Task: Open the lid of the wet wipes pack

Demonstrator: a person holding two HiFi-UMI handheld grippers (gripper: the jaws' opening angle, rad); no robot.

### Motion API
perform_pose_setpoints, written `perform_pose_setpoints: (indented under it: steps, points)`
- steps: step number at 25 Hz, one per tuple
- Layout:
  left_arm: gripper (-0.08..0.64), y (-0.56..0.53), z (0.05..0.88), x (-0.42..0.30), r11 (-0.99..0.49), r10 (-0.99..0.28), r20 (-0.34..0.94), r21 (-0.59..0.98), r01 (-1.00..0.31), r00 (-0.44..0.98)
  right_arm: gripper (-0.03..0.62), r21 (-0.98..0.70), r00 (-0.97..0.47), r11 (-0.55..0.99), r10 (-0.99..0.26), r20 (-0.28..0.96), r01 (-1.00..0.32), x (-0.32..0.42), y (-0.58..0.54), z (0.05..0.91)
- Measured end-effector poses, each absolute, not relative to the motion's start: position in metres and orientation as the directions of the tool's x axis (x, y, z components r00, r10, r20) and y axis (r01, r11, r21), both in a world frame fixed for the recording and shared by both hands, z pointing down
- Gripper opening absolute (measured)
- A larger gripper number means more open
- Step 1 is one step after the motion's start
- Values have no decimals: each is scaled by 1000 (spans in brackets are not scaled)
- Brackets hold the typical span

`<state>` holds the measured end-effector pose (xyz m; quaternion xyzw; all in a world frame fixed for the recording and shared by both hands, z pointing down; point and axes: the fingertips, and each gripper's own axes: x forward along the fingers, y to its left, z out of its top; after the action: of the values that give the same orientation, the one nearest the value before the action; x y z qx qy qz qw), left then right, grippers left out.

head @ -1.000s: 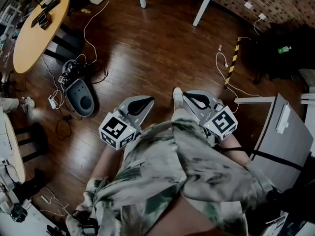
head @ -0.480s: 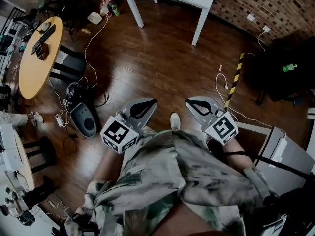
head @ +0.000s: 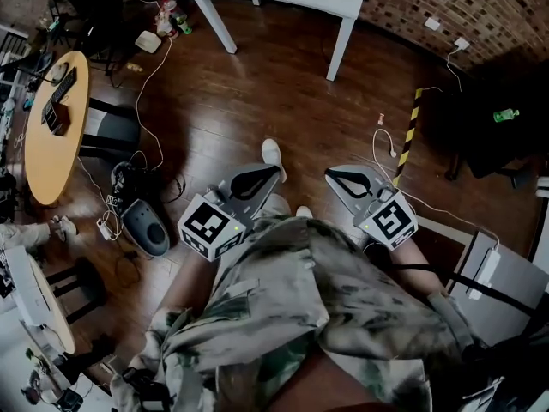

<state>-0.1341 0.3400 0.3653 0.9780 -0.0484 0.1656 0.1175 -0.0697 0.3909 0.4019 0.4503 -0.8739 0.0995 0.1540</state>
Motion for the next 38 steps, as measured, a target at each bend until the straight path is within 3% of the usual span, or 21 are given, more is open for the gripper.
perform_pose_setpoints:
  steps: [17, 29, 38]
  points:
    - [3, 49, 378, -64, -975, 13, 298, 216, -54, 954, 8, 79, -456, 533, -784, 421, -842, 4, 104, 383]
    - [3, -75, 403, -22, -953, -97, 300, 246, -175, 949, 29, 140, -547, 667, -697, 463, -732, 31, -49, 411]
    - [3, -205, 435, 39, -904, -216, 358, 278, -325, 908, 29, 181, -621, 771, -608, 495, -610, 102, -190, 445]
